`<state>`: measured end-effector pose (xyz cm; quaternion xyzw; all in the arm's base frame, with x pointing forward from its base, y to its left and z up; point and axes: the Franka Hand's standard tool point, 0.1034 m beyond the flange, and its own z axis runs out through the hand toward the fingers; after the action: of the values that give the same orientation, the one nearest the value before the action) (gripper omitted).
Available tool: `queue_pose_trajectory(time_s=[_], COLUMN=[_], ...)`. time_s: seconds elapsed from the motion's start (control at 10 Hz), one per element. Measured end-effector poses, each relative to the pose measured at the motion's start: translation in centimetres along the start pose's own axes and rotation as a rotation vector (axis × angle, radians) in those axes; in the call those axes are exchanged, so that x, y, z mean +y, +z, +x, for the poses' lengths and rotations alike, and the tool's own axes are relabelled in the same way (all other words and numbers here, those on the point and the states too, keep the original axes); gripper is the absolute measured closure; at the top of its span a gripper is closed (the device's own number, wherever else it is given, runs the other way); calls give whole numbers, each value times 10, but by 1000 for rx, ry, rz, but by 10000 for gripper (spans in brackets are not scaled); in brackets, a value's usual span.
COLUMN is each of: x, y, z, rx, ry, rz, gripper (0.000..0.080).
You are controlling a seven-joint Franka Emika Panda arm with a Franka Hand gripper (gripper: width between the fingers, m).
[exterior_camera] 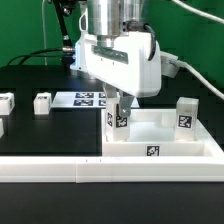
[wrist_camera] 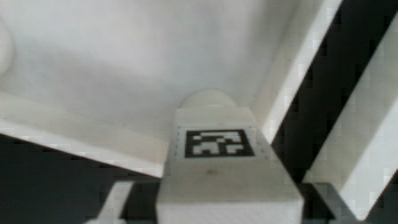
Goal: Assemble square table
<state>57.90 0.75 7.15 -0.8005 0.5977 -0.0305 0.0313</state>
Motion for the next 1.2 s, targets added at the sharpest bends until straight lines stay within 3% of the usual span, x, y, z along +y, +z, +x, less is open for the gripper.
queue_pose_trajectory(time_s=[0.2, 0.3, 0.4, 0.5, 0.6, 1.2], x=[0, 0, 0, -2, -3, -5], y=[0, 0, 0, 0, 0, 0], z=[0, -1, -1, -1, -2, -4], rx=[-7, -6, -5, 3, 4, 19], ry=[99, 53, -27, -59, -158, -762], rz=[4, 5, 8, 22, 24, 29], gripper=[509, 424, 275, 275, 171, 151])
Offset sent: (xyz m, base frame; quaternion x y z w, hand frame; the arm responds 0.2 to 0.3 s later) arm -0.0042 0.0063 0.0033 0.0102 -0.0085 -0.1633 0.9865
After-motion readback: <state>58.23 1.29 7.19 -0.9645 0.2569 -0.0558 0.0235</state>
